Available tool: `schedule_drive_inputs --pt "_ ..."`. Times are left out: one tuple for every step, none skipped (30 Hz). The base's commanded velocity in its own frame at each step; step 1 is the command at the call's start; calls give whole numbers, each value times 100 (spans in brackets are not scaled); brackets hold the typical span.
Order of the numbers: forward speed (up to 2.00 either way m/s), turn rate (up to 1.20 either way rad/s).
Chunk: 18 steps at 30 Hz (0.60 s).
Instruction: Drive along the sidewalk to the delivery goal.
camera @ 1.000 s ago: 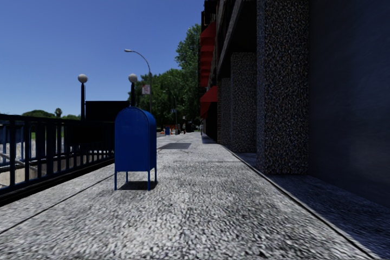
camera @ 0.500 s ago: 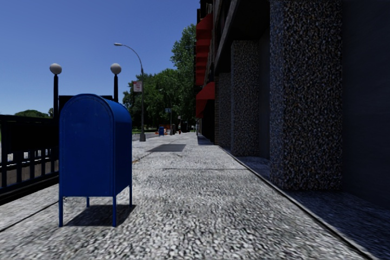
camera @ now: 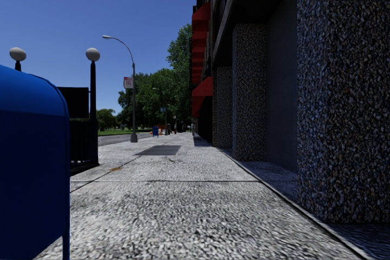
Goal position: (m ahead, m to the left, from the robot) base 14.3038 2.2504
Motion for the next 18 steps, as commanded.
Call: schedule_drive_inputs --pt "200 0" --pt "200 0" --pt "200 0" --pt "200 0" --pt "200 0" --pt "200 0" --pt "200 0" --pt "200 0" --pt "200 0" --pt "200 0" --pt "200 0" --pt "200 0" --pt "200 0" --pt "200 0" --pt "200 0" --pt "200 0" --pt "200 0" --pt "200 0"
